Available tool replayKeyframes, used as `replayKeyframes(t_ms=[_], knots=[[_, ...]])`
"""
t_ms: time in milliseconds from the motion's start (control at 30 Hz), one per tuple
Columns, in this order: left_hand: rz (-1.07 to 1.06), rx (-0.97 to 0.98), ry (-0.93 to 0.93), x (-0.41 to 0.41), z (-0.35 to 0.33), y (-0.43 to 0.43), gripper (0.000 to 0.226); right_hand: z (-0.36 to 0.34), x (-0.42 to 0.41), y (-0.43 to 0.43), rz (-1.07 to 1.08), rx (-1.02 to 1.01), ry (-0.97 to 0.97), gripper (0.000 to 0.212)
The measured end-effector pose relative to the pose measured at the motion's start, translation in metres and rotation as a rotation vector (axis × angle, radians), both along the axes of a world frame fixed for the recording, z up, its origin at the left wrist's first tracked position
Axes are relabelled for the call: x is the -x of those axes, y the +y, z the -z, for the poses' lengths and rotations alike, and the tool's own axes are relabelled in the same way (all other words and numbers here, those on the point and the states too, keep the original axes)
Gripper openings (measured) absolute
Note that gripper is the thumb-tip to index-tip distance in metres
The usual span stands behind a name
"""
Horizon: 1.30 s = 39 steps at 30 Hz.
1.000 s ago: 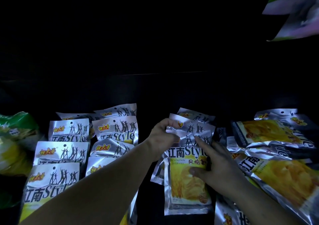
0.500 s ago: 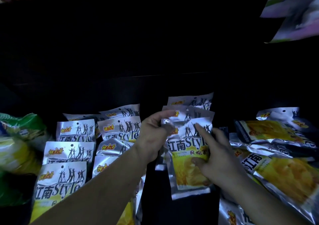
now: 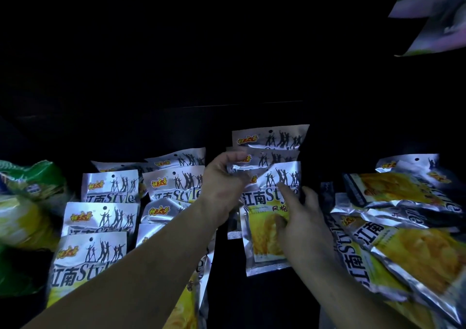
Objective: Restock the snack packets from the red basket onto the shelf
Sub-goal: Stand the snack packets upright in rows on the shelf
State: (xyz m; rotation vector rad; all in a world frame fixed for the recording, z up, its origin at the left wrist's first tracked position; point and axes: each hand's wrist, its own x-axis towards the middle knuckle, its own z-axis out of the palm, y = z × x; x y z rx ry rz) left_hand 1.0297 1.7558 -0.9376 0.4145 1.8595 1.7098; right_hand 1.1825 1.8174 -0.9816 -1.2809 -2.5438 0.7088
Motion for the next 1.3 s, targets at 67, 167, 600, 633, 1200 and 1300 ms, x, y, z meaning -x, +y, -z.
replayKeyframes(t_ms=[67, 167, 600, 633, 1200, 1300], knots=[[-0.033, 0.016, 0.125, 0.002, 0.003, 0.000, 0.040, 0.004, 0.001, 0.001, -0.002, 0.002, 0.007, 0.073], [-0.148, 0.110, 0.410, -0.001, 0.013, -0.009, 0.039, 0.008, 0.001, 0.003, -0.008, 0.015, 0.020, 0.077], [0.057, 0.270, 0.291, -0.084, 0.066, -0.064, 0.052, 0.002, -0.005, 0.012, -0.092, 0.236, 0.142, 0.084], [0.063, 0.261, 0.293, -0.087, 0.072, -0.066, 0.053, 0.001, -0.005, 0.012, -0.109, 0.240, 0.098, 0.085], [0.126, 0.194, 0.292, -0.132, 0.064, -0.083, 0.045, -0.041, -0.055, 0.018, -0.145, 0.041, 0.071, 0.030], [0.280, 0.163, -0.001, -0.159, 0.057, -0.067, 0.038, -0.046, -0.093, 0.040, -0.102, 0.211, 0.072, 0.018]])
